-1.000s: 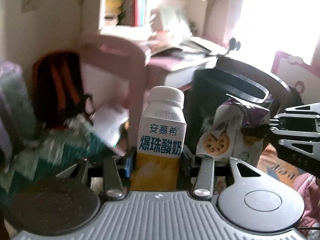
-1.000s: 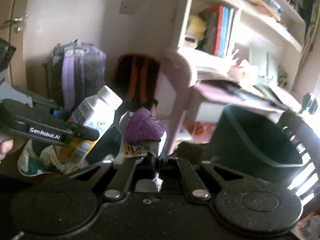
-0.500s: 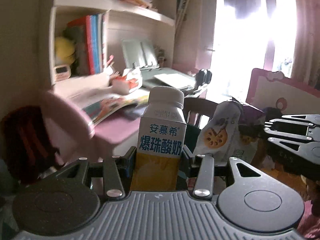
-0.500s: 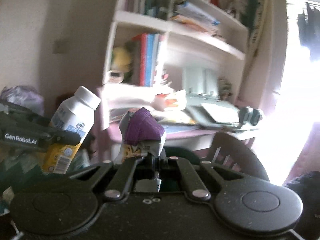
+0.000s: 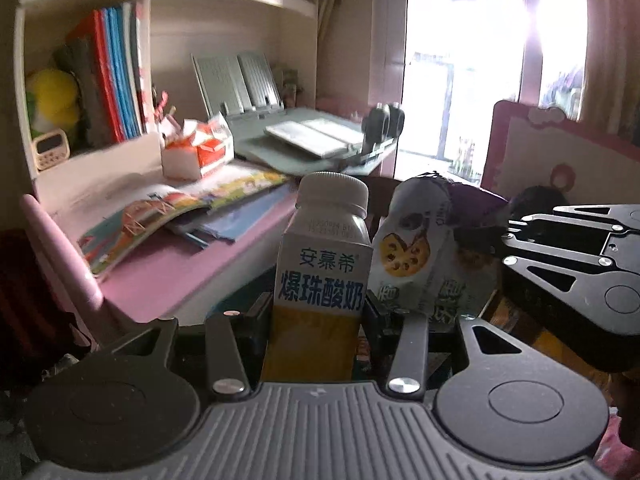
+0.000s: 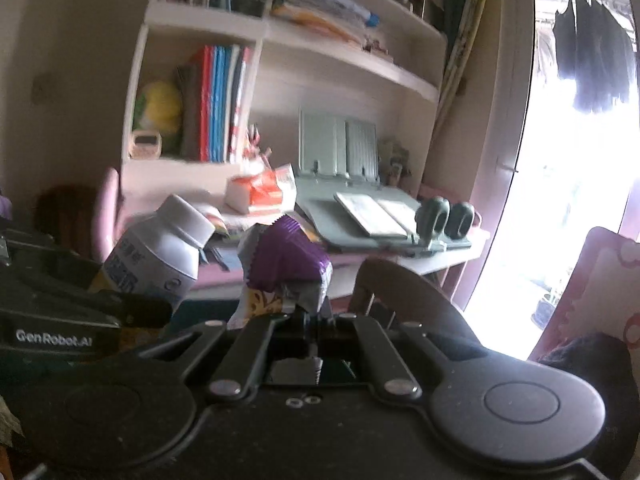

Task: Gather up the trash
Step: 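Lift the bottle and wrapper and carry them over the green trash bin, then open both tools to drop the bottle and wrapper into the bin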

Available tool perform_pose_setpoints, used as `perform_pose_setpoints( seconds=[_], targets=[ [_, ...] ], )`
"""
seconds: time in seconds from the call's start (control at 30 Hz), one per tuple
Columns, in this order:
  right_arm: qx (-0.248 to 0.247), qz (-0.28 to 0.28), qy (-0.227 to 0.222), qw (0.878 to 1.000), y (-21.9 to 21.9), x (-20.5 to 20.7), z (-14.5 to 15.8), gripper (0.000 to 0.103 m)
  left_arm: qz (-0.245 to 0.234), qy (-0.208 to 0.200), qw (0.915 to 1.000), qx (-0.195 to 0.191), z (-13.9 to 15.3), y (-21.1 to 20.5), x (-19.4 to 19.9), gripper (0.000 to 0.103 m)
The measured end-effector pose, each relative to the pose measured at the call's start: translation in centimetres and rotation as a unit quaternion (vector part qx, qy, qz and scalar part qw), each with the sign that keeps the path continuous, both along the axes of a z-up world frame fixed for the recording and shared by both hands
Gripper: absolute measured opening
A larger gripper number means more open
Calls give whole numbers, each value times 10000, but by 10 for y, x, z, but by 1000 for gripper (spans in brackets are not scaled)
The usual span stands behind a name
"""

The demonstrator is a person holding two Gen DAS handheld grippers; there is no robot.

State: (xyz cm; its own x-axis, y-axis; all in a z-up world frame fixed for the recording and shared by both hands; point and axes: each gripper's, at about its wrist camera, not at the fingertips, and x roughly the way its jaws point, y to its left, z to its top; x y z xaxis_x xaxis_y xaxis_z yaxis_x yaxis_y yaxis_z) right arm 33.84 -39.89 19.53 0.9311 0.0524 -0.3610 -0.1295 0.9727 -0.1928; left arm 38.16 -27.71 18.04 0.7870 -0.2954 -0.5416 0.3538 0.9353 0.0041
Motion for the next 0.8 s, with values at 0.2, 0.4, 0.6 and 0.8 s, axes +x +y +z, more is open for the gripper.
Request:
perform_pose_setpoints(
  seconds=[0.2, 0.4, 0.6, 0.8],
  targets=[
    [-39, 25, 471, 9989, -3, 32, -39, 2, -15, 300, 9994, 177, -35, -15, 34, 45],
    [94, 119, 961, 9953, -9, 51, -70, 10, -112, 594, 9966, 558, -72, -28, 54, 45],
    [40, 152, 1351, 9907, -11, 62, -85, 20, -205, 915, 9934, 659, -91, -33, 65, 47],
    [-3, 106, 1471, 9891, -15, 62, -90, 34, -156, 958, 9935, 603, -94, -30, 67, 58]
  ],
)
